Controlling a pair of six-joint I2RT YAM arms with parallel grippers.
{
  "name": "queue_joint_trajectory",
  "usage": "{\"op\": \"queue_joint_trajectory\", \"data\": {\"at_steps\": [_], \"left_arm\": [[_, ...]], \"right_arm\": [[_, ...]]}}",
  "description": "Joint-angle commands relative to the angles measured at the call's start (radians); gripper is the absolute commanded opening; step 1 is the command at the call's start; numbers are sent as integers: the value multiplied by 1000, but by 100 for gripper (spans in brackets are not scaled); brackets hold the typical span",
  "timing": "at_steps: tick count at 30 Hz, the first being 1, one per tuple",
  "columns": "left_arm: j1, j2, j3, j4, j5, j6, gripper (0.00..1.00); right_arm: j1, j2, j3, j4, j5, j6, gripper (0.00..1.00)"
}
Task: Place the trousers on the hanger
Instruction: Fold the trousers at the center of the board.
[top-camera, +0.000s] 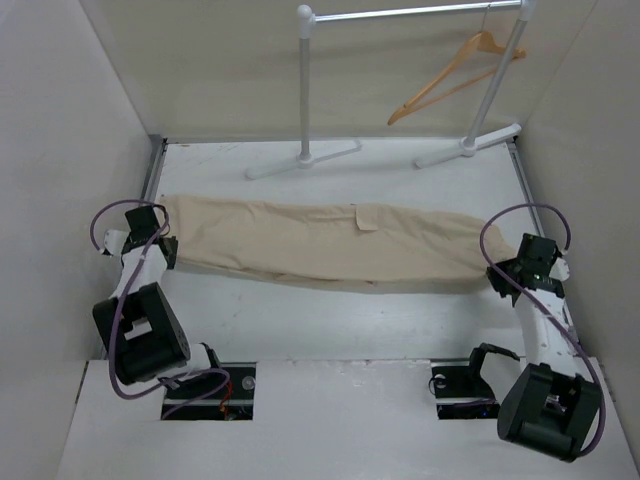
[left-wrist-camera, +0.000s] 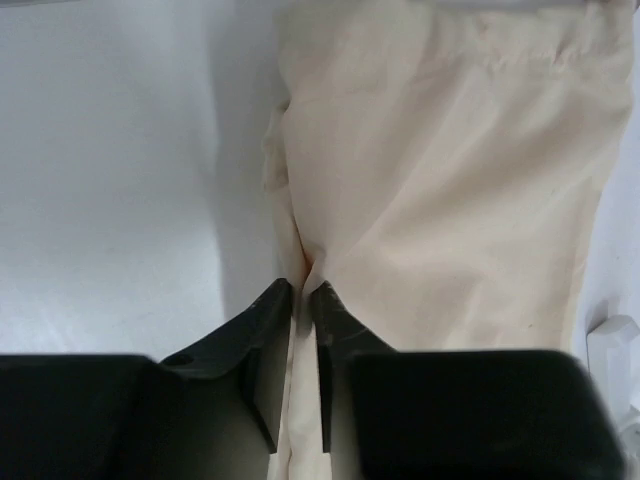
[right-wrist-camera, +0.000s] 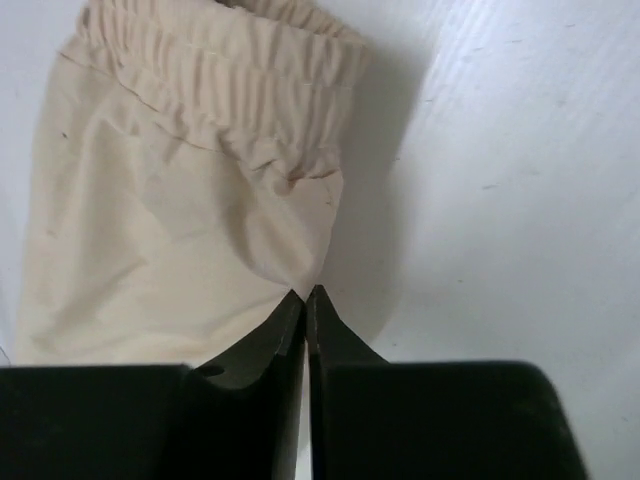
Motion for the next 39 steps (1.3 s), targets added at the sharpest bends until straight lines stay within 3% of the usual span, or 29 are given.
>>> {"op": "queue_joint_trajectory", "data": {"at_steps": [1, 5, 7, 10, 13, 16, 19, 22, 28, 33, 39], "left_arm": [[-4, -95, -37, -107, -101, 43, 22], [-28, -214, 11, -177, -119, 91, 45], [-68, -259, 74, -220, -144, 112, 49], [-165, -284, 131, -228, -159, 133, 49], [-299, -210, 157, -170, -99, 126, 39], [-427, -79, 176, -55, -29, 114, 31], [-479, 52, 202, 46, 66, 103, 28], [-470, 129, 213, 101, 93, 102, 27], [-414, 169, 121, 128, 82, 99, 27], [-360, 107, -40, 141, 30, 68, 28], [-312, 29, -99, 120, -19, 68, 29]], "right_arm": [[-12, -34, 13, -69, 25, -18, 21], [49, -41, 102, -112, 81, -46, 63], [71, -63, 165, -160, 108, -74, 70], [126, -100, 223, -184, 177, -91, 72], [229, -95, 257, -154, 194, -109, 57], [421, 24, 277, -56, 107, -127, 19], [563, 205, 327, 54, 7, -114, 8], [657, 397, 430, 124, -21, -97, 7], [669, 721, 626, 151, -28, -36, 7], [623, 871, 725, 167, -51, 93, 7], [626, 988, 818, 122, -22, 216, 8]]}}
